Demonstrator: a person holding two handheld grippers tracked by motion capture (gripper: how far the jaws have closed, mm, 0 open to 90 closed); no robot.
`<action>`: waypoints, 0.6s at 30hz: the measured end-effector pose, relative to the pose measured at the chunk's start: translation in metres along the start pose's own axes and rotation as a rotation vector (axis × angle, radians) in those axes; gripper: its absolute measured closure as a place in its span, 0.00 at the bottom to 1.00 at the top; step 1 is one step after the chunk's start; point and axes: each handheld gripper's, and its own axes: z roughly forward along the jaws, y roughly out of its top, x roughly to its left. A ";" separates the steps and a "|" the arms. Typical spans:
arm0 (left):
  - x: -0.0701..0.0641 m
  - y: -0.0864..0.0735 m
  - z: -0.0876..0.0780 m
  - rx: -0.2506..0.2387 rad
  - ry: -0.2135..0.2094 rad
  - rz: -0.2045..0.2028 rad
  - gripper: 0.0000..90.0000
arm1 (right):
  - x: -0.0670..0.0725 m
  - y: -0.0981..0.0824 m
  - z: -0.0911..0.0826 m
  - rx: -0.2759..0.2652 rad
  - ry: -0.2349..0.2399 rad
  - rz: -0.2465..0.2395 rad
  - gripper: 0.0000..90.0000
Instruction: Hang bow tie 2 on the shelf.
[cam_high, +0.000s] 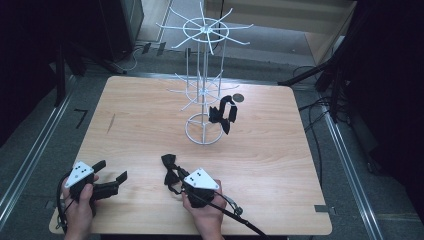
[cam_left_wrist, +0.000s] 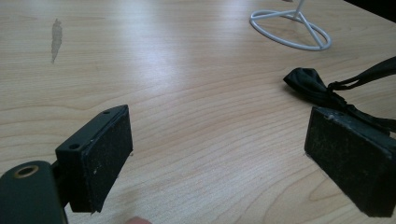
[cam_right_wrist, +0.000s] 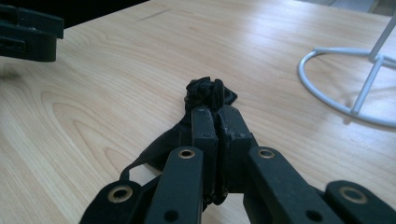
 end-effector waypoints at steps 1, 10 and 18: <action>0.000 0.000 0.000 0.000 0.000 0.000 0.09 | 0.000 0.001 -0.001 -0.003 -0.003 0.000 0.97; 0.000 0.000 0.000 -0.001 0.000 -0.001 0.09 | -0.004 0.013 -0.003 -0.029 -0.002 -0.017 0.97; 0.000 0.000 0.000 -0.001 0.000 -0.002 0.09 | -0.007 0.022 -0.004 -0.047 -0.008 -0.026 0.97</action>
